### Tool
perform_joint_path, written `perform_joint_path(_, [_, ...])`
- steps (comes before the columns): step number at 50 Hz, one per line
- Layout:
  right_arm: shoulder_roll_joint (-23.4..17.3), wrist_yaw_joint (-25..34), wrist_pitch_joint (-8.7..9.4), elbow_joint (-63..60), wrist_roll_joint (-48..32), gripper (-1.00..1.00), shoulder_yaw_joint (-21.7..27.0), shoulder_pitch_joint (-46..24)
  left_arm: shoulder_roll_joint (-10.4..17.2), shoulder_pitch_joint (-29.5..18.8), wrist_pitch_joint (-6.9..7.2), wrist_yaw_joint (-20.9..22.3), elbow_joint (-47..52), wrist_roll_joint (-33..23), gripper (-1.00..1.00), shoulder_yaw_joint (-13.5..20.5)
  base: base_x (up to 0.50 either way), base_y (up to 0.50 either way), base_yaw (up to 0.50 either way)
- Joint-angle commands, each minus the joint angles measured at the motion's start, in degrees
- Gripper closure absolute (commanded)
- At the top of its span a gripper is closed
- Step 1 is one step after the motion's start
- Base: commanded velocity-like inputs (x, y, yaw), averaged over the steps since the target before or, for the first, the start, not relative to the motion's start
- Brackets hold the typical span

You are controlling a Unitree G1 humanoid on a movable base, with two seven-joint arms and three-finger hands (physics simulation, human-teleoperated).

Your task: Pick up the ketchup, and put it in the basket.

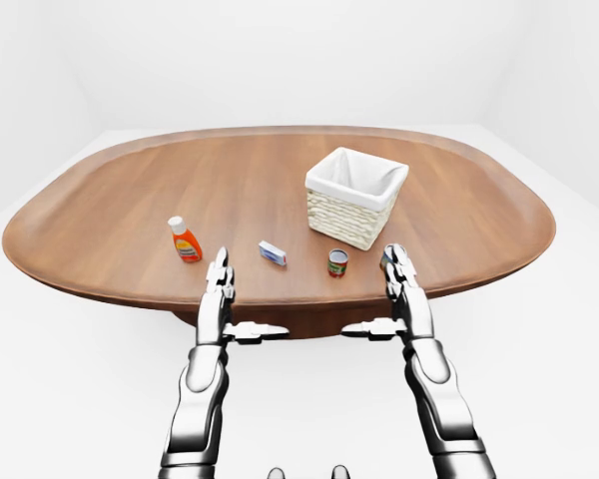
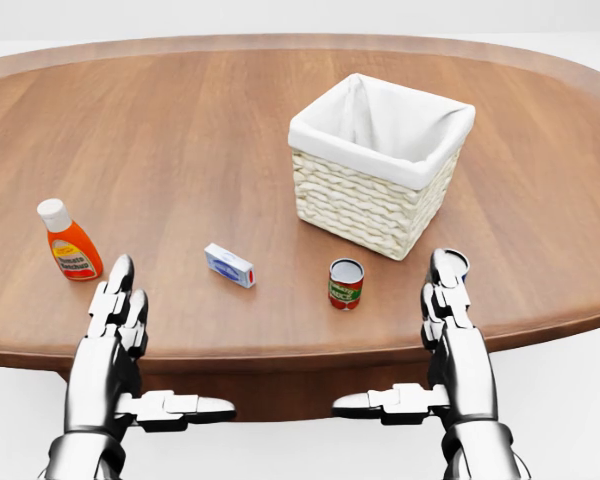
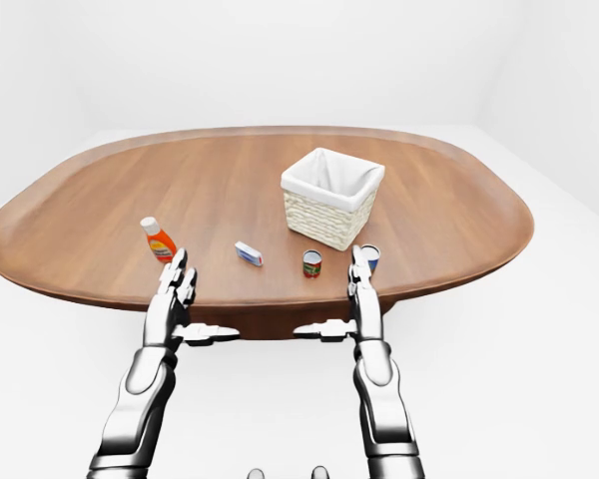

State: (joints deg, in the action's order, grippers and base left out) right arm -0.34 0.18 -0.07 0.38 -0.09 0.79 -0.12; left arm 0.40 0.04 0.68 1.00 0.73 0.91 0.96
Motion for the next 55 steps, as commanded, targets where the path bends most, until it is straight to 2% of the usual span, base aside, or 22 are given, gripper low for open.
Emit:
perform_joint_path(1, [-0.46,-0.22,-0.16,0.22,-0.81,-1.0,0.81,0.13,0.6,0.38,1.2,1.53,1.8,1.46,-1.0,1.4,0.0,0.0,0.0])
perform_joint_path(6, [-0.43,-0.33,0.54,-1.24,-1.05,-1.0,0.65,0.57,0.57,0.82,1.19,1.65,2.36,1.08,-1.0,1.08,0.0,0.0,0.0])
perform_joint_path(9, [-0.35,-0.35,0.63,-2.06,-1.73,-1.0,0.22,1.04,0.51,1.62,2.53,1.76,4.89,1.0,-1.0,0.84,0.0,0.0,0.0])
perform_joint_path(12, [-0.26,-0.62,1.82,-5.18,-2.45,-1.0,-0.07,2.15,0.45,2.76,4.25,2.02,8.31,0.95,-1.0,0.63,0.0,0.0,0.0])
perform_joint_path(20, [0.24,-0.33,5.07,-15.47,-5.1,-1.0,-2.27,6.37,0.3,7.96,4.32,3.37,21.27,1.77,-1.0,0.58,0.0,0.0,0.0])
perform_joint_path(29, [0.33,-0.51,5.07,-31.39,-7.07,-1.0,-5.34,12.54,-0.11,13.52,4.32,5.72,35.28,3.67,-1.0,2.44,0.0,0.0,0.0])
perform_joint_path(44, [0.02,-1.46,5.07,-31.78,-7.29,-1.0,-5.22,12.57,-0.8,14.2,4.32,7.14,34.67,3.68,-1.0,3.48,0.0,0.0,0.0])
perform_joint_path(55, [-0.41,0.07,5.07,-32.91,-7.37,-1.0,-5.66,13.96,-0.98,15.52,4.32,7.9,36.06,4.04,-1.0,3.05,0.0,0.0,0.0])
